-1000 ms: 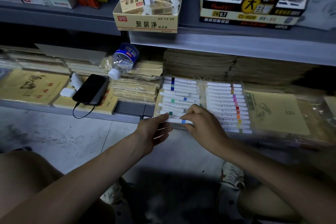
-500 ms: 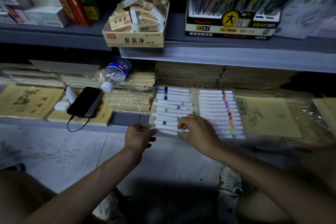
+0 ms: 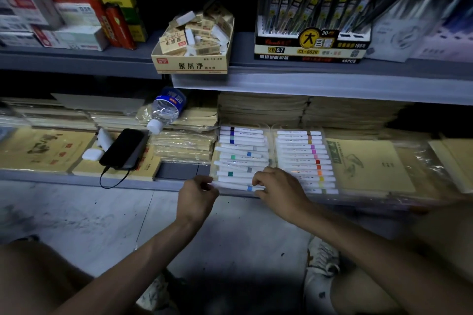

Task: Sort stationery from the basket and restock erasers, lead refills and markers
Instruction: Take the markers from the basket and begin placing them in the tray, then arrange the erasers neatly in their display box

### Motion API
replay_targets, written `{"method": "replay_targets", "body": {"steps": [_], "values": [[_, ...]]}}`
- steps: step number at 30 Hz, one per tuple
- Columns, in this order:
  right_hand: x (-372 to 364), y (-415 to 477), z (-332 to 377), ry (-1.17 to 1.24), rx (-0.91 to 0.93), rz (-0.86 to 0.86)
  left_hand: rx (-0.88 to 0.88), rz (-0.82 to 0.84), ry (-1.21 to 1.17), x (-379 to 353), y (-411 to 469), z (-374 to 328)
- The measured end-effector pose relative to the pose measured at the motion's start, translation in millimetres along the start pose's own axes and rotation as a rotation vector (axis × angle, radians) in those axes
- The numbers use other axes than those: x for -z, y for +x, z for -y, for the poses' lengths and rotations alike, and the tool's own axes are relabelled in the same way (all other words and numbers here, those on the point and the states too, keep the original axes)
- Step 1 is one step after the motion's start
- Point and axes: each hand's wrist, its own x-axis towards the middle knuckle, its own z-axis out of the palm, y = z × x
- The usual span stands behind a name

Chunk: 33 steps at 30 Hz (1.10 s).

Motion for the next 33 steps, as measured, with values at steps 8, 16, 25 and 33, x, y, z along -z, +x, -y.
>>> {"method": "replay_targets", "body": {"steps": [8,16,25,33], "values": [[-1,-9,-3,-0.03,-0.027,0.015,-0.093,-0.005,0.1,3,-4,6],[2,-10,-3,-0.009,-0.093,0.028,-0.218,-0.036,0.218,10,1,12],[24,-18,7,-0.085,-0.064,0.019,-0.356,0.019,0.532,19,-11,7],[78,-18,54,-0.079,0.029,-0.134,-0.622,-0.116,0.682,37,-39,-32]]}}
